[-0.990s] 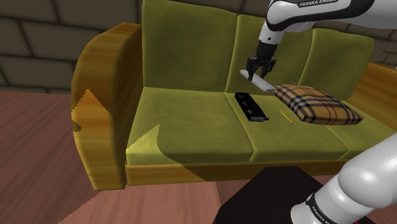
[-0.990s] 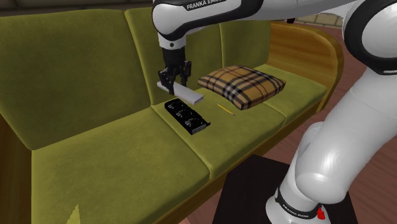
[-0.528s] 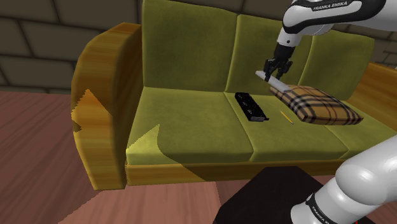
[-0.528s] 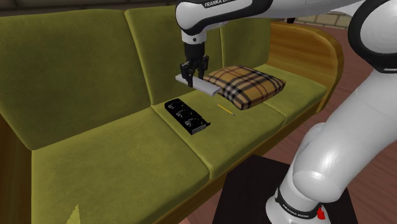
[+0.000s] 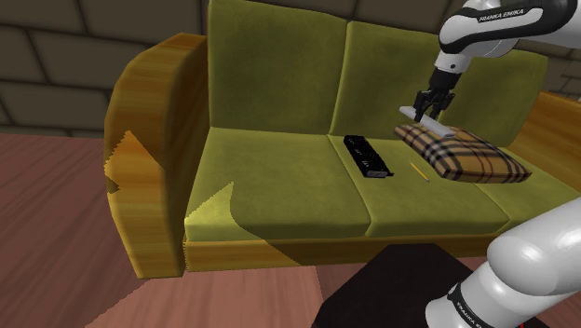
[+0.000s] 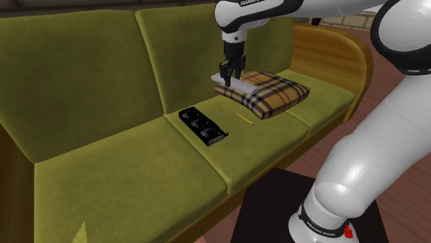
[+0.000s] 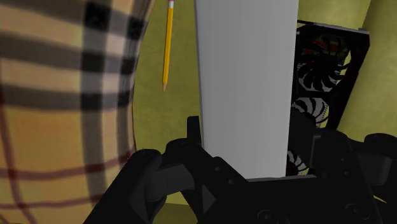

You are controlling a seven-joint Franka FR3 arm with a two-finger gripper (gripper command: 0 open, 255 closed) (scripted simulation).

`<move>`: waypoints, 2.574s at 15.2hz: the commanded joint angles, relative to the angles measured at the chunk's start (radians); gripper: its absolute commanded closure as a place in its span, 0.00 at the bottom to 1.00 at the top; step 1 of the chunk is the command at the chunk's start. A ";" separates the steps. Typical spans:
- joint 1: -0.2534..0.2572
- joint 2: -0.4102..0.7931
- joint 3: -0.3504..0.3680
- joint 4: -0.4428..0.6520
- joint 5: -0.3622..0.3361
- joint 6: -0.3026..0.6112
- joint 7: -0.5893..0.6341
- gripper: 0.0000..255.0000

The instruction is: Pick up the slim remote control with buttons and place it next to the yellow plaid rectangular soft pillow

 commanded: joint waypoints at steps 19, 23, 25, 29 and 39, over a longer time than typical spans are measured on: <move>-0.018 0.066 -0.035 -0.189 0.003 0.256 -0.040 1.00; -0.018 0.088 -0.038 -0.222 0.007 0.310 -0.042 1.00; -0.019 0.100 -0.039 -0.238 0.010 0.338 -0.044 1.00; -0.019 0.127 -0.042 -0.266 0.016 0.393 -0.048 1.00; -0.019 0.183 -0.045 -0.308 0.032 0.488 -0.058 1.00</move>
